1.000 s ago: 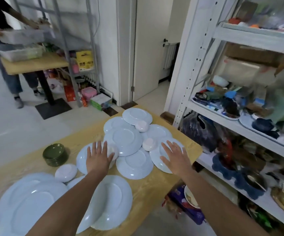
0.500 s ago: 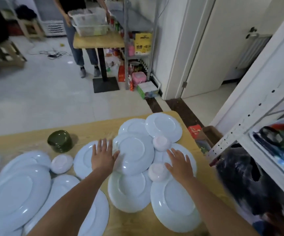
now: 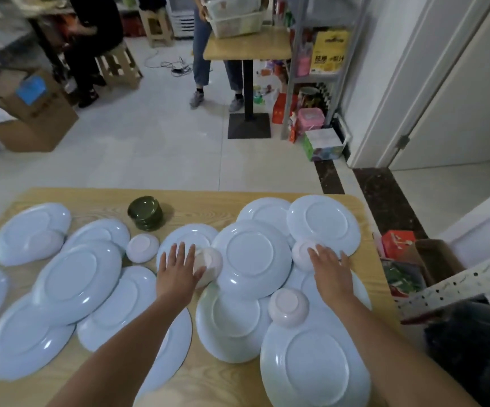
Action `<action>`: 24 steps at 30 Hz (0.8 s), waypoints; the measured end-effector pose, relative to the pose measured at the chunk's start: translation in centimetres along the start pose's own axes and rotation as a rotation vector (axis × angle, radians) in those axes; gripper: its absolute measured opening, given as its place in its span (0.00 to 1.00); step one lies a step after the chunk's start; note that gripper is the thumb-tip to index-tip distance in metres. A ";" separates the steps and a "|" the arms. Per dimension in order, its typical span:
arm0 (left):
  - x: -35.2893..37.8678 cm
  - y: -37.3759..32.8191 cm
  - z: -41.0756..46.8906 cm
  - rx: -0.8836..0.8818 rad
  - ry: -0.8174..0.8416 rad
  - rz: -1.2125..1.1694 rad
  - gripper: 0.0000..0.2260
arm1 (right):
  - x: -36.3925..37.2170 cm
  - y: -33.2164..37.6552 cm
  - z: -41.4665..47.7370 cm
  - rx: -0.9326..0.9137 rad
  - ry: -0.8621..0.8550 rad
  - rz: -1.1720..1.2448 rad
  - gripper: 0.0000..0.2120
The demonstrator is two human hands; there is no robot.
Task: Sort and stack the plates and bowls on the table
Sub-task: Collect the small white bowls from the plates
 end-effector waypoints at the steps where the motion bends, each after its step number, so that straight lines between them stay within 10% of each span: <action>1: 0.0 0.3 -0.1 -0.012 0.005 0.009 0.28 | -0.3 0.0 0.4 0.002 -0.014 -0.001 0.29; 13: 1.0 -0.3 0.3 0.089 0.061 0.001 0.34 | -3.1 6.9 -3.0 -0.406 -0.427 0.098 0.11; 24: 0.7 -0.9 1.1 0.126 0.049 -0.012 0.34 | 0.3 7.8 -5.9 -0.451 -0.174 -0.070 0.33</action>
Point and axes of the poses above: each hand's wrist, its own z-axis towards the middle knuckle, its own x-axis out of the palm, y = z × x, the point moved 9 cm from there along z, towards the middle knuckle, and after that the axes turned 6 degrees about y, right-handed, at the moved point
